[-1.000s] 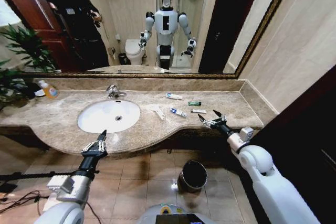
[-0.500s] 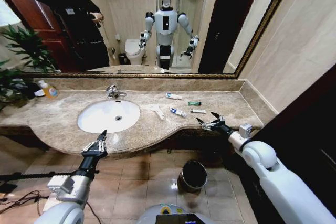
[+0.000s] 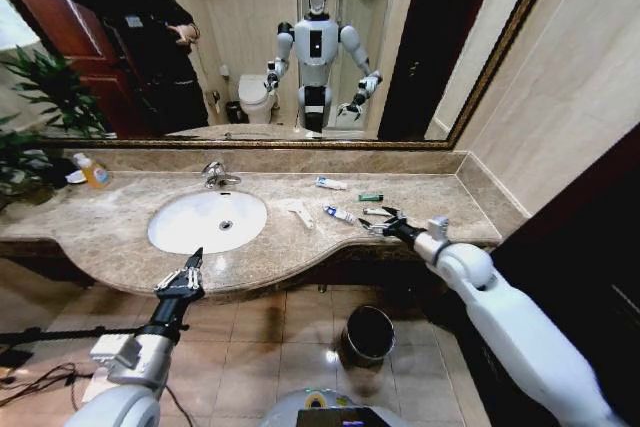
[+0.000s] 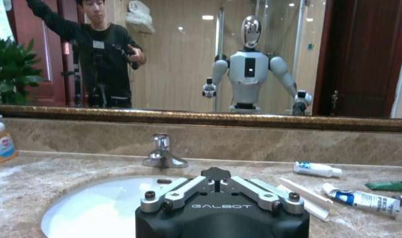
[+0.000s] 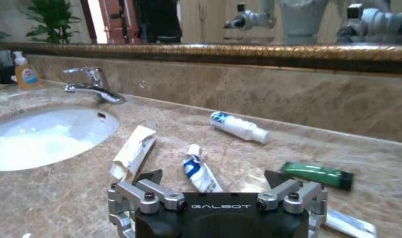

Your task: Pick up the trash from the sink and place it in the trash bin.

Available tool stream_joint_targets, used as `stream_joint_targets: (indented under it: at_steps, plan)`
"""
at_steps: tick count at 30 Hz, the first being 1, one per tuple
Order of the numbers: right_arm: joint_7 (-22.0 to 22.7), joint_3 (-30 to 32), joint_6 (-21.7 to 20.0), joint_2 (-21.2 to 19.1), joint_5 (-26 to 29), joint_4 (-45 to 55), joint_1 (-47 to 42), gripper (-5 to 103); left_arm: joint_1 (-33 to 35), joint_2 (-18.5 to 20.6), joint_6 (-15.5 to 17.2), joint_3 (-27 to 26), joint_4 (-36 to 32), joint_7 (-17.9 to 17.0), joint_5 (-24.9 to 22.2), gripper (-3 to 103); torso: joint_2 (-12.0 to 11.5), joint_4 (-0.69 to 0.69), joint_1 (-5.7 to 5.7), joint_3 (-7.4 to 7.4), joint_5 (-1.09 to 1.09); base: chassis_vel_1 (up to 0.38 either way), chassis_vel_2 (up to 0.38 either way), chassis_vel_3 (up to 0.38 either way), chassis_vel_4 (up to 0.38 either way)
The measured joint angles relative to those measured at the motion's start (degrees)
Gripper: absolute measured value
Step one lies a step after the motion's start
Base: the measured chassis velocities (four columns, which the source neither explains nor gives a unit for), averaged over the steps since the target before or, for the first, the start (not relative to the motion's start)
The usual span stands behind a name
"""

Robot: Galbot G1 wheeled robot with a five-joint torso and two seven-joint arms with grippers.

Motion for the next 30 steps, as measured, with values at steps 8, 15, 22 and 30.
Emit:
stream_joint_targets:
  at_steps: [8,15,22,30]
  plan:
    - [1.94,-6.78,-0.33,4.47,-1.29,-7.2,7.95,99,0.0,0.0,0.0,0.0,0.0,0.01,0.0,0,0.0,0.0,0.0,0.0,-0.01,0.0,0.0,0.0,0.0]
    - [1.81,-7.95,-0.4,5.72,-2.09,-10.02,8.93,81,0.0,0.0,0.0,0.0,0.0,0.01,0.0,0,0.0,0.0,0.0,0.0,0.0,0.0,0.0,0.0,0.0]
    - [0.65,-7.54,-0.33,5.52,-2.89,-12.47,9.17,59,0.0,0.0,0.0,0.0,0.0,0.01,0.0,0,0.0,0.0,0.0,0.0,0.0,0.0,0.0,0.0,0.0]
    - [-0.15,-7.31,-0.62,4.69,-3.01,-11.95,8.19,56,0.0,0.0,0.0,0.0,0.0,0.01,0.0,0,0.0,0.0,0.0,0.0,0.0,0.0,0.0,0.0,0.0]
